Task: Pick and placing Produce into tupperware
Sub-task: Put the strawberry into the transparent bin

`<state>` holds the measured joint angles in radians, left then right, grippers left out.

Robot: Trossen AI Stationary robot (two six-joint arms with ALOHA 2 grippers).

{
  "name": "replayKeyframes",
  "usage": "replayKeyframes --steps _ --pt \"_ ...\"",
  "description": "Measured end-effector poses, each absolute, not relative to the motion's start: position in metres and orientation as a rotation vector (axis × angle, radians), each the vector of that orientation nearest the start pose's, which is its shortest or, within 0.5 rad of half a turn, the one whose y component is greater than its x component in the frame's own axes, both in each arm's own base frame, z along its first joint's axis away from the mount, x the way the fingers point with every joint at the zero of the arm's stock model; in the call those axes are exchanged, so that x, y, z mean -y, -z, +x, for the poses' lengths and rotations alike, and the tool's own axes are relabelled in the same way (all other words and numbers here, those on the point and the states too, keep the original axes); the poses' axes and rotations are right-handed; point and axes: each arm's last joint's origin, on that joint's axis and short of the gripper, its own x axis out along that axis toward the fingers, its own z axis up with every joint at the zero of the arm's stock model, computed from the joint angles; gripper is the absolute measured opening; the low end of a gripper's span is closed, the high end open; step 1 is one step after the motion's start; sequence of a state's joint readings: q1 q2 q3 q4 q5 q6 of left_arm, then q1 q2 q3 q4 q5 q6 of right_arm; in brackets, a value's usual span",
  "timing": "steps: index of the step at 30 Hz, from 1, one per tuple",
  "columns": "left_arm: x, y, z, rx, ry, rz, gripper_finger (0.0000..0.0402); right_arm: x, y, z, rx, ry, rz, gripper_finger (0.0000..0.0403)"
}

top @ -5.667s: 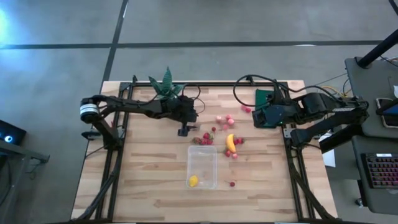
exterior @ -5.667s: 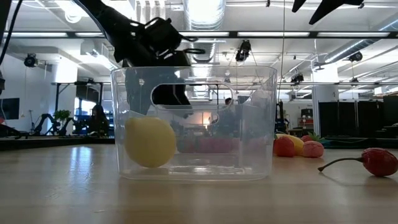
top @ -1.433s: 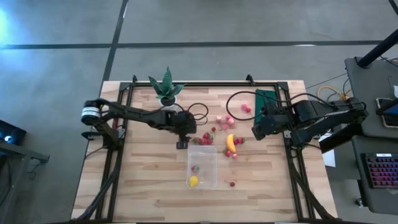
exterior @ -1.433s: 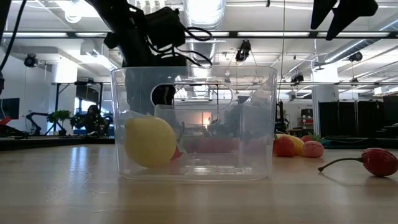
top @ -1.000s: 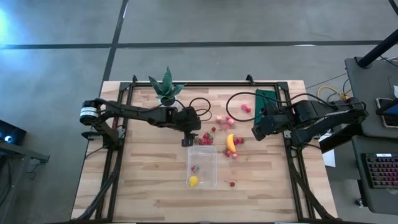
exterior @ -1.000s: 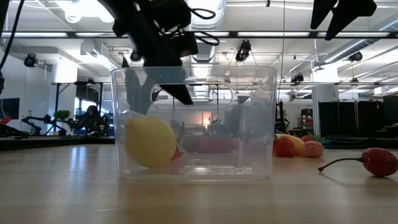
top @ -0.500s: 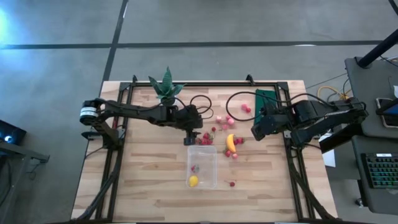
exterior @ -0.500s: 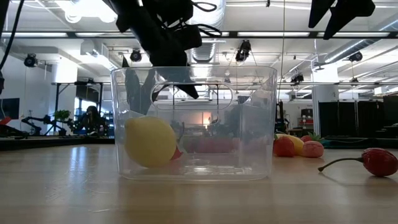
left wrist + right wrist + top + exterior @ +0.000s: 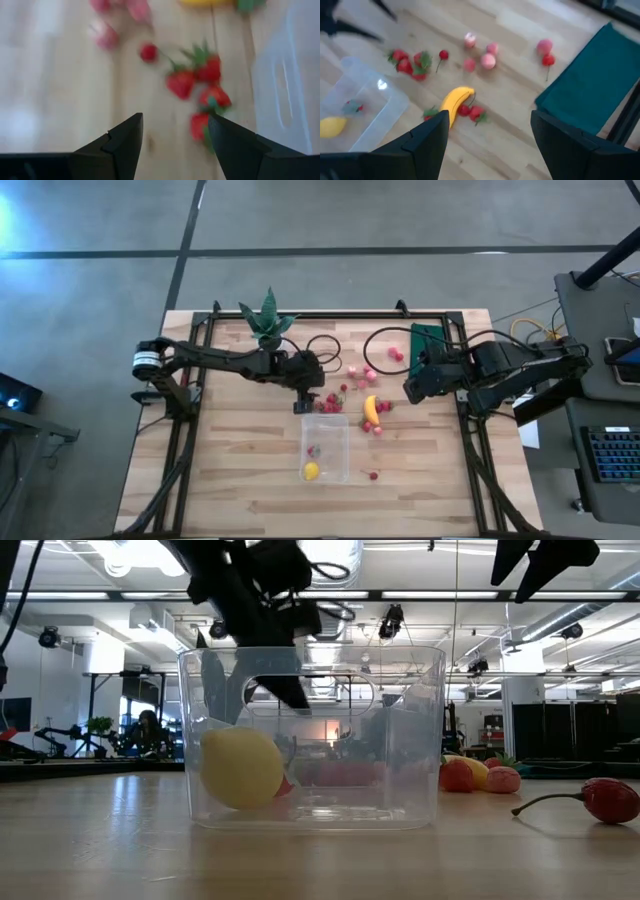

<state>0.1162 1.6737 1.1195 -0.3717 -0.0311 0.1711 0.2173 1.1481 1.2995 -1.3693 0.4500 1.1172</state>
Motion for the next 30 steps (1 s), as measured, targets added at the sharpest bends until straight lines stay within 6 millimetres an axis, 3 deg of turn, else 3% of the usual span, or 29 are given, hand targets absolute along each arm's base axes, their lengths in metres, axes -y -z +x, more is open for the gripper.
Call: replayKeyframes --steps 5,10,18,26,30 --pt "-0.041 -0.18 0.345 -1.016 -0.021 0.098 0.0209 -0.026 -0.353 0.176 -0.887 0.781 0.575 0.0272" --pt "-0.041 -0.173 0.353 -1.003 -0.021 0.099 0.0209 -0.026 -0.352 0.176 -0.893 0.776 0.577 0.0272" --pt "-0.037 -0.167 0.355 -0.994 0.048 0.062 0.0209 -0.026 -0.352 0.176 -0.914 0.747 0.525 0.0272" --pt "-0.032 -0.183 0.354 -0.947 0.066 0.065 0.0209 -0.026 -0.352 0.176 -0.925 0.733 0.498 0.0272" --pt "-0.029 -0.18 0.352 -0.955 0.121 0.034 0.0209 -0.026 -0.352 0.175 -0.927 0.734 0.497 0.0272"
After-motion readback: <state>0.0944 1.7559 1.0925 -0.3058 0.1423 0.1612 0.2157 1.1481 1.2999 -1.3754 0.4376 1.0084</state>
